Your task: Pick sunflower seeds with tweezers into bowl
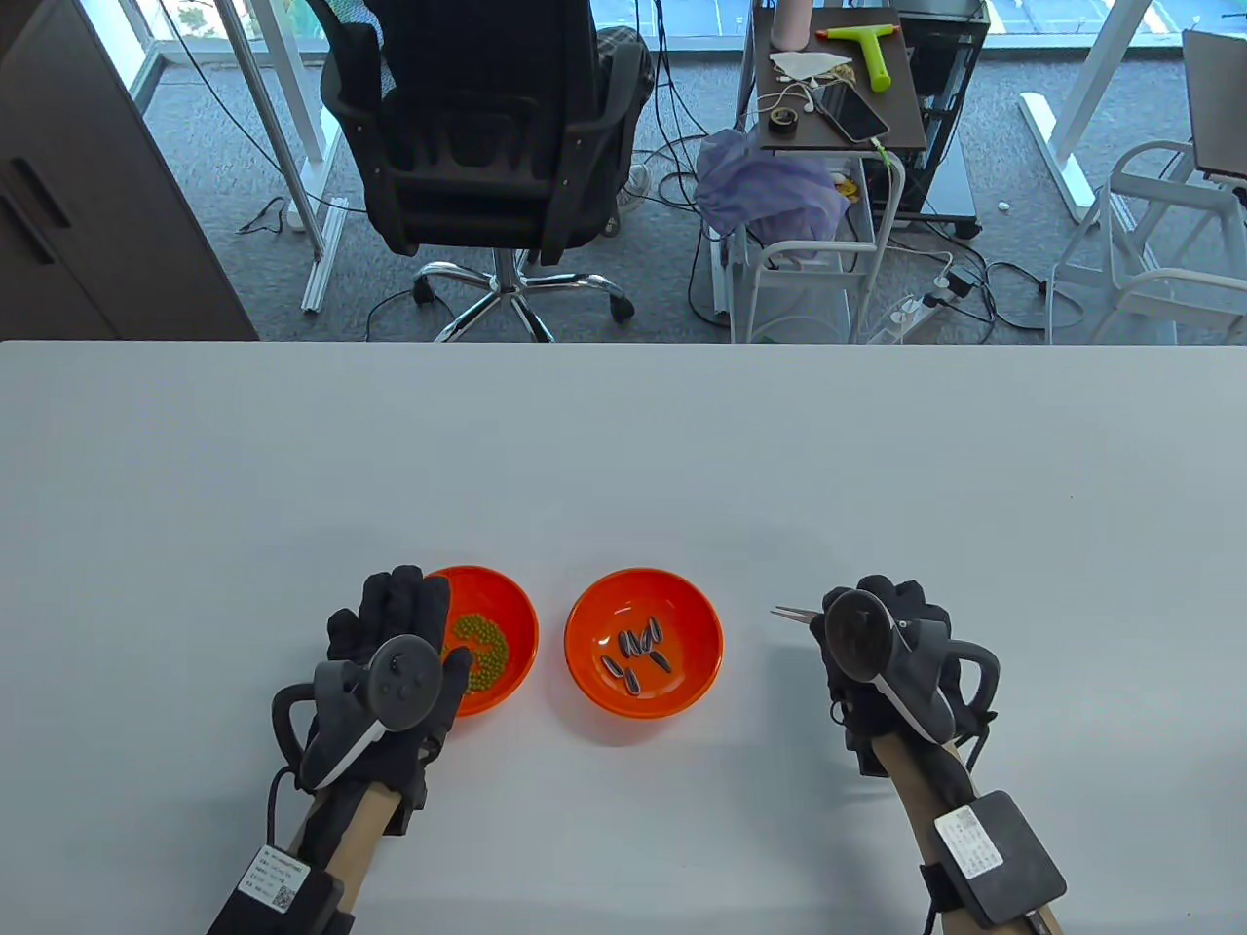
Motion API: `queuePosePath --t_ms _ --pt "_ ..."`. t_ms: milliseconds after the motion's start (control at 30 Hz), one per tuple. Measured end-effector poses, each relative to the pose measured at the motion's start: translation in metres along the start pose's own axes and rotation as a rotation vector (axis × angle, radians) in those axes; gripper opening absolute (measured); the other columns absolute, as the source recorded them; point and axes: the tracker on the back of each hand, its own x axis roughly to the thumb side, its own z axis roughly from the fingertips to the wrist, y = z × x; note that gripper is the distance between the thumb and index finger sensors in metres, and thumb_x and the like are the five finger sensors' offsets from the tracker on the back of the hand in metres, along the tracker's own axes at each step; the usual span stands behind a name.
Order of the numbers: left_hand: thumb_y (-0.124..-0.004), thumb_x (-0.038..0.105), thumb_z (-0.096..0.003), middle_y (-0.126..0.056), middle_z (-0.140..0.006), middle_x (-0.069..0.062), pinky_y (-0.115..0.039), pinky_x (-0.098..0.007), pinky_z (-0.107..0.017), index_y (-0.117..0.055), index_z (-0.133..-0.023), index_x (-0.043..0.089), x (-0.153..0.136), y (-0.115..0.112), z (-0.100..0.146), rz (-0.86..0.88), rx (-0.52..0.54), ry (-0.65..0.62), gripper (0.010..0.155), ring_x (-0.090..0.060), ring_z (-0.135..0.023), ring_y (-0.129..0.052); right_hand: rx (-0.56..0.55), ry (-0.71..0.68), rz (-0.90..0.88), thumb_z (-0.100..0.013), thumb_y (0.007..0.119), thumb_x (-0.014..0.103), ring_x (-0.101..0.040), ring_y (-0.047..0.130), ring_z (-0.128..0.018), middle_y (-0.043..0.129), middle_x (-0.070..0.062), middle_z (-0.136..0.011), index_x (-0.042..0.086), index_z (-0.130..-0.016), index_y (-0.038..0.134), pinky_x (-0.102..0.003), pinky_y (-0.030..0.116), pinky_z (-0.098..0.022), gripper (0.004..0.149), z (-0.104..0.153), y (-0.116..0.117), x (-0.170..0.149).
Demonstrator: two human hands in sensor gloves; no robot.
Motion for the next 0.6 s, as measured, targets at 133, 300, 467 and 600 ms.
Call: queuePosePath --t_ms 133,300,467,600 --pt "-0.068 0.054 -0.0474 -0.041 -0.122 0.003 -0.036 -0.059 -0.082 -0.044 -0.11 0.033 0.002 -0.002 0.0 -0.015 -0.003 -0.012 0.07 -0.026 -0.117 -0.042 0.068 -0.003 0.034 -0.032 0.088 0.046 -0.025 0.09 -0.076 0.095 0.009 -0.069 0.029 -0.064 0.103 -0.047 0.076 -0.062 0.039 -0.002 0.013 0.0" --pt "-0.068 0.053 -0.0475 -0.041 -0.122 0.003 -0.036 -0.059 -0.082 -0.044 -0.109 0.033 0.002 -0.004 0.0 -0.013 -0.024 -0.013 0.069 -0.026 -0.117 -0.042 0.121 -0.051 0.1 -0.031 0.088 0.047 -0.026 0.09 -0.076 0.095 0.007 -0.07 0.029 -0.066 0.103 -0.047 0.075 -0.062 0.042 0.0 0.022 0.011" --pt "-0.068 0.053 -0.0475 -0.04 -0.122 0.002 -0.036 -0.059 -0.082 -0.044 -0.11 0.033 0.002 -0.004 0.0 -0.01 -0.032 -0.014 0.07 -0.026 -0.117 -0.042 0.175 -0.085 0.212 -0.032 0.087 0.047 -0.027 0.089 -0.077 0.094 0.007 -0.071 0.028 -0.069 0.101 -0.048 0.075 -0.062 0.044 0.002 0.029 0.02" --pt "-0.068 0.053 -0.0475 -0.04 -0.122 0.003 -0.036 -0.059 -0.082 -0.044 -0.11 0.033 0.003 -0.005 0.0 -0.011 -0.036 -0.016 0.07 -0.026 -0.118 -0.042 0.226 -0.098 0.269 -0.032 0.087 0.046 -0.027 0.09 -0.076 0.095 0.006 -0.071 0.027 -0.069 0.101 -0.048 0.075 -0.062 0.044 0.004 0.031 0.022"
